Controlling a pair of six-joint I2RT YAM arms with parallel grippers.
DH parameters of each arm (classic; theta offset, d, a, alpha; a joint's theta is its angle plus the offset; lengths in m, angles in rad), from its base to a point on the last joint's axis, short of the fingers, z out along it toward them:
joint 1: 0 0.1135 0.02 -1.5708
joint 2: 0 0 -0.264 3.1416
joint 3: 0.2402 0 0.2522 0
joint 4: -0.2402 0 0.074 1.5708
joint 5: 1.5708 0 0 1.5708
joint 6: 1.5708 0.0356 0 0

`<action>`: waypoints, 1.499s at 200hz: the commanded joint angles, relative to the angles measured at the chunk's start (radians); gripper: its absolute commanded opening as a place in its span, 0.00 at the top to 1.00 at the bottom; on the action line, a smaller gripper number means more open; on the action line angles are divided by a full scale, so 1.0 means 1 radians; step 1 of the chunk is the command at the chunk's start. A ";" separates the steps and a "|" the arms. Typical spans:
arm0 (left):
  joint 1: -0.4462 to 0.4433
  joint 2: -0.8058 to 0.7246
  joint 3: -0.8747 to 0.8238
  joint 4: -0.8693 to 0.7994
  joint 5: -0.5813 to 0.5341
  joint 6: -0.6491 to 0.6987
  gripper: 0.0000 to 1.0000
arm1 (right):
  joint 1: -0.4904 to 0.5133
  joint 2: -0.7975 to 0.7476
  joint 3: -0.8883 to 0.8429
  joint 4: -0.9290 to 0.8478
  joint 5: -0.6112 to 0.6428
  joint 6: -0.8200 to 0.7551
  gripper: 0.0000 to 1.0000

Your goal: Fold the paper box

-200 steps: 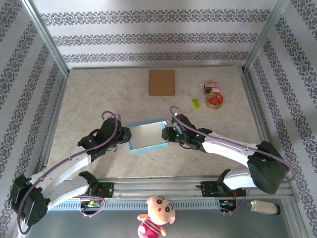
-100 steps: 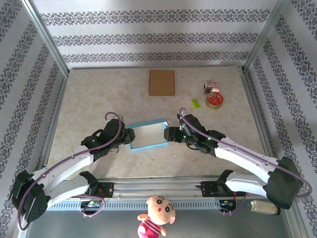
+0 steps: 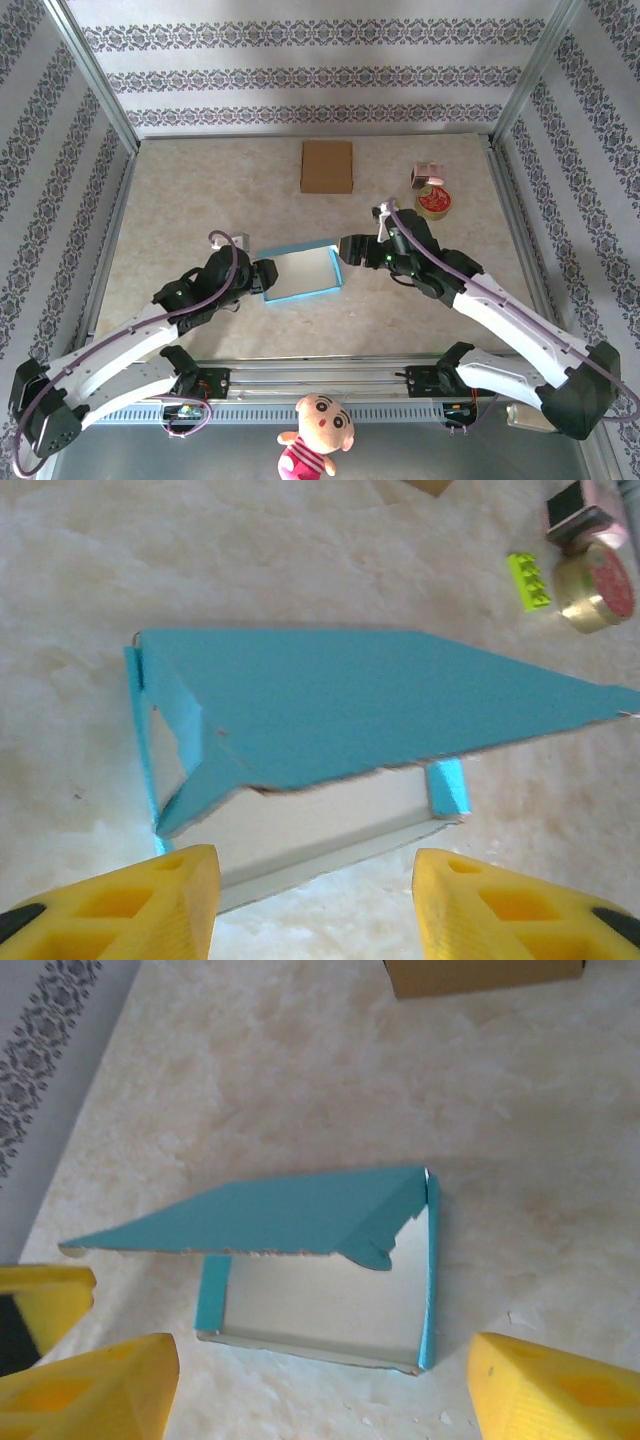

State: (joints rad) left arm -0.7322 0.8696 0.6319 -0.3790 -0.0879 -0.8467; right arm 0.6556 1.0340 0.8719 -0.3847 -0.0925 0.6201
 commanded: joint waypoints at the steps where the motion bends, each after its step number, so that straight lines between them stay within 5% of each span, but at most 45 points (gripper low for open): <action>1: -0.062 -0.053 0.098 -0.115 -0.082 -0.027 0.47 | -0.048 0.032 0.071 -0.019 -0.077 -0.034 0.24; 57: -0.030 0.001 0.304 -0.276 -0.164 -0.053 0.54 | -0.134 0.259 0.246 -0.070 -0.227 -0.097 0.33; 98: 0.210 0.087 0.298 -0.242 0.098 -0.073 0.56 | -0.128 0.423 0.323 -0.086 -0.296 -0.119 0.44; 121: 0.270 0.119 0.267 -0.189 0.191 -0.074 0.56 | -0.127 0.478 0.328 -0.086 -0.318 -0.122 0.48; 253: 0.326 0.235 0.160 -0.058 0.256 -0.029 0.57 | -0.090 0.556 0.257 -0.063 -0.295 -0.135 0.71; 300: 0.326 0.239 0.098 -0.028 0.285 -0.057 0.78 | -0.058 0.584 0.236 -0.087 -0.238 -0.165 0.73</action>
State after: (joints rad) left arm -0.4213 1.1061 0.7673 -0.4465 0.1730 -0.8959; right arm 0.5816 1.5940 1.1347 -0.4465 -0.3714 0.4877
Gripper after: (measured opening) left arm 0.256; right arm 0.269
